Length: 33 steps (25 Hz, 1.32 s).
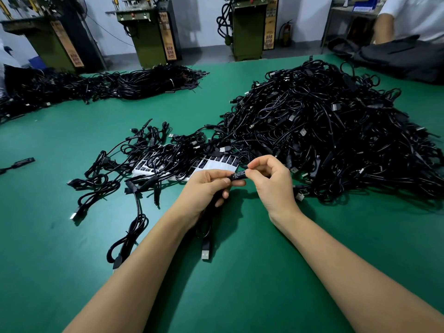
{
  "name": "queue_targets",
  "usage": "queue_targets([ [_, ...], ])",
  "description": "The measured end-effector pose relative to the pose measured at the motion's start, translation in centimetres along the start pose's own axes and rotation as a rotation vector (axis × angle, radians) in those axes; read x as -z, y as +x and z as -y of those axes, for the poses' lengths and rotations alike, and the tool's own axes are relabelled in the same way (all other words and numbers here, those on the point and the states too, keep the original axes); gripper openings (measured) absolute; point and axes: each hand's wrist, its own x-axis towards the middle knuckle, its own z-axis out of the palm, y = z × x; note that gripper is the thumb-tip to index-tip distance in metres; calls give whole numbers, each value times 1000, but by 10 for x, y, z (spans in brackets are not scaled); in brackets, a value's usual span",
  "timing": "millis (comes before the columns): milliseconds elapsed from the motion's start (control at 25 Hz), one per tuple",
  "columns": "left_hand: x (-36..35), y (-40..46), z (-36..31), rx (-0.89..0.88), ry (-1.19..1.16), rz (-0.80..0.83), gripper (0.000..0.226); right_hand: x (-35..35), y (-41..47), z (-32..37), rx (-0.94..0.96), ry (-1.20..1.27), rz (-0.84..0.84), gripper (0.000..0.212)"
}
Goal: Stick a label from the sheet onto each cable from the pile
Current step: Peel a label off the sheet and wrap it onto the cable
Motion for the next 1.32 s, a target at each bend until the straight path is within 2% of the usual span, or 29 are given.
queue_targets([
  [120,-1,-1,0,-9,-3,-16,34,0,-1,0,8,-8,-4,23],
  [320,-4,-2,-1,-28,47,-28,24,0,-1,1,4,-26,0,23],
  [1040,-5,1,3,-46,50,-74,27,-1,-1,0,22,-117,-20,20],
  [1320,-9,0,1,-72,123,-97,26,-1,-2,1,22,-150,-19,16],
])
